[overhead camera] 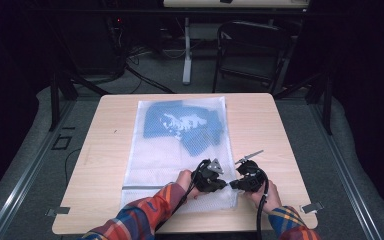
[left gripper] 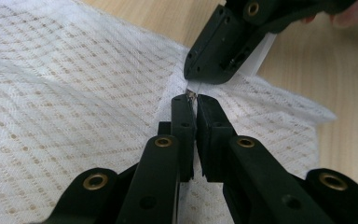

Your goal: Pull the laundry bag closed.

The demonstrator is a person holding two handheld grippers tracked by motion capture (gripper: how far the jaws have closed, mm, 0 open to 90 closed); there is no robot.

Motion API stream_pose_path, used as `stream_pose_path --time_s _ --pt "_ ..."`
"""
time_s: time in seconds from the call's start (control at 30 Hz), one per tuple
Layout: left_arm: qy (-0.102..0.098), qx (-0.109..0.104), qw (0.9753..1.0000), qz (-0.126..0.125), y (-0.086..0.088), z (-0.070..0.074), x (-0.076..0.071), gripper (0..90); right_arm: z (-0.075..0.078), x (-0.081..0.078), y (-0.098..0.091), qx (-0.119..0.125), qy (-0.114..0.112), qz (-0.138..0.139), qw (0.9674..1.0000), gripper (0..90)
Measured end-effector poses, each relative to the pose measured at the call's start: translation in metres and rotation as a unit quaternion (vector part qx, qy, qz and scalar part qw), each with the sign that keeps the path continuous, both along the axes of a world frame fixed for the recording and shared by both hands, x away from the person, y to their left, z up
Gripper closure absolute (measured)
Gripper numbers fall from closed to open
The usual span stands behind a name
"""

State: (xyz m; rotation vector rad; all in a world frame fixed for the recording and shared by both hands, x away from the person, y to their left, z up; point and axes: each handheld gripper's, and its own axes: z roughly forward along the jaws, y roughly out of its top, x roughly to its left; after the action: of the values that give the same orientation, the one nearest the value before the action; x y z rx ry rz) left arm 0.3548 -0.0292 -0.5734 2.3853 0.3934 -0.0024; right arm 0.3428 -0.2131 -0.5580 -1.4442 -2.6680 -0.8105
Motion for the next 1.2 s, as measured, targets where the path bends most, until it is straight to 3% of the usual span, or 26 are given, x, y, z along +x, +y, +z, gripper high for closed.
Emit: stream_pose_path --time_s 0.07,0.2,0.23,0.4,0.47,0.53,0.63,0.7,0.73,0.77,1.03,1.07,1.1,1.2 --pt "-0.015 0.004 0.9999 -0.003 -0.002 0.000 -0.001 85.0 0.000 0.000 0.000 0.003 0.000 0.000 1.0000 90.0" --pt "-0.020 0.002 0.9997 -0.011 -0.005 -0.001 -0.004 78.6 0.000 0.000 0.000 0.001 0.000 -0.001 1.0000 90.0" --pt "-0.030 0.010 0.9994 -0.012 -0.006 -0.001 -0.005 78.6 0.000 0.000 0.000 0.001 0.000 -0.001 1.0000 90.0" --pt "-0.037 0.012 0.9991 -0.015 -0.007 0.000 -0.006 85.6 0.000 0.000 0.000 0.002 0.000 -0.001 1.0000 90.0" --pt "-0.051 0.017 0.9984 -0.014 -0.008 0.000 -0.009 86.3 0.000 0.000 0.000 0.001 -0.001 0.000 1.0000 90.0" --pt "-0.048 0.022 0.9985 -0.014 -0.007 0.001 -0.009 86.5 0.000 0.000 0.000 0.001 -0.001 0.001 1.0000 90.0" --pt "-0.024 0.005 0.9996 -0.015 -0.004 -0.001 -0.004 86.6 0.000 0.000 0.000 0.001 0.000 0.001 1.0000 90.0" --pt "-0.017 0.011 0.9997 -0.013 -0.003 0.000 -0.003 86.6 0.000 0.000 0.000 -0.002 0.000 -0.001 1.0000 90.0" --pt "-0.010 0.000 0.9999 -0.013 -0.002 -0.001 -0.002 86.6 0.000 0.000 0.000 0.003 0.001 -0.003 1.0000 90.0" --pt "-0.009 0.009 0.9999 -0.012 -0.001 0.001 -0.001 86.7 0.000 0.000 0.000 0.003 0.001 -0.002 1.0000 90.0" --pt "0.008 0.004 0.9998 -0.015 0.003 0.001 0.001 86.7 0.000 -0.001 0.002 0.001 0.000 -0.001 1.0000 90.0" --pt "0.005 0.013 0.9998 -0.014 0.004 0.002 0.001 86.7 0.000 -0.001 0.002 -0.002 0.001 -0.001 1.0000 90.0" --pt "0.008 0.005 0.9998 -0.015 0.005 0.001 0.001 86.7 0.000 -0.001 0.002 -0.007 -0.001 0.000 1.0000 90.0" --pt "0.009 0.016 0.9997 -0.014 0.008 0.003 0.002 86.7 0.000 -0.002 0.003 -0.001 -0.004 -0.006 1.0000 90.0"
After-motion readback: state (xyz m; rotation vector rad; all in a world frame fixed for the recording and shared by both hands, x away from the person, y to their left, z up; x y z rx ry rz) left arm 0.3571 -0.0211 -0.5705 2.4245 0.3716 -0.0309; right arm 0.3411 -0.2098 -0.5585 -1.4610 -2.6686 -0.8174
